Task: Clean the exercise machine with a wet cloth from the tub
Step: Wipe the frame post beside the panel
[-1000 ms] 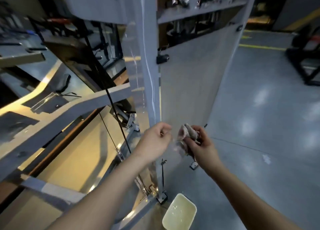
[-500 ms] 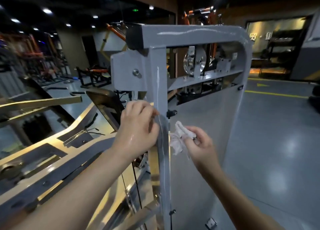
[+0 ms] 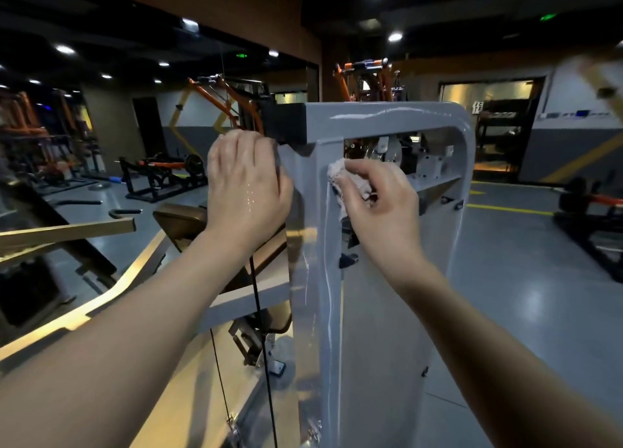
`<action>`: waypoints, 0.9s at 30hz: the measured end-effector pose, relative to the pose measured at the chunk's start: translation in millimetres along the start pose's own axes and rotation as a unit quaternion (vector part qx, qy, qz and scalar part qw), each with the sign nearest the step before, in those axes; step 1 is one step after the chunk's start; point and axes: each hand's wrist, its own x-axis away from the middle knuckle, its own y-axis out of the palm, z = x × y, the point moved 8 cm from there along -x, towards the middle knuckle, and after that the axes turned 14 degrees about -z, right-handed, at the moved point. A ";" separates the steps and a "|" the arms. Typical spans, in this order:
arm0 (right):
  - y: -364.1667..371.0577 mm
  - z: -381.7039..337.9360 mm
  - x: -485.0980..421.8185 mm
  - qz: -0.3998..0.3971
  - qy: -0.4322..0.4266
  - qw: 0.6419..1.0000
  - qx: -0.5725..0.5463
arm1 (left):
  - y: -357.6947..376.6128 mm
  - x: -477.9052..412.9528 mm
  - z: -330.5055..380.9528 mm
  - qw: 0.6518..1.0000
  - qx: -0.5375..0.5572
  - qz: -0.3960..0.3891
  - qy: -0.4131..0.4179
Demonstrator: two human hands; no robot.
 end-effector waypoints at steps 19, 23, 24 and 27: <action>16.6 -2.8 -24.2 0.024 -0.141 0.988 0.066 | 7.4 -12.0 -4.0 0.994 -0.001 0.111 -0.001; 39.5 13.1 6.2 0.003 -0.153 0.986 0.069 | 10.2 -12.0 -3.0 0.989 0.013 0.147 0.006; 42.4 15.7 12.8 -0.014 -0.165 0.984 0.070 | 10.4 -12.0 -3.8 0.988 0.022 0.155 0.006; 36.7 13.0 0.5 -0.048 -0.172 0.981 0.071 | 10.1 -11.5 -8.1 0.985 0.061 0.163 -0.008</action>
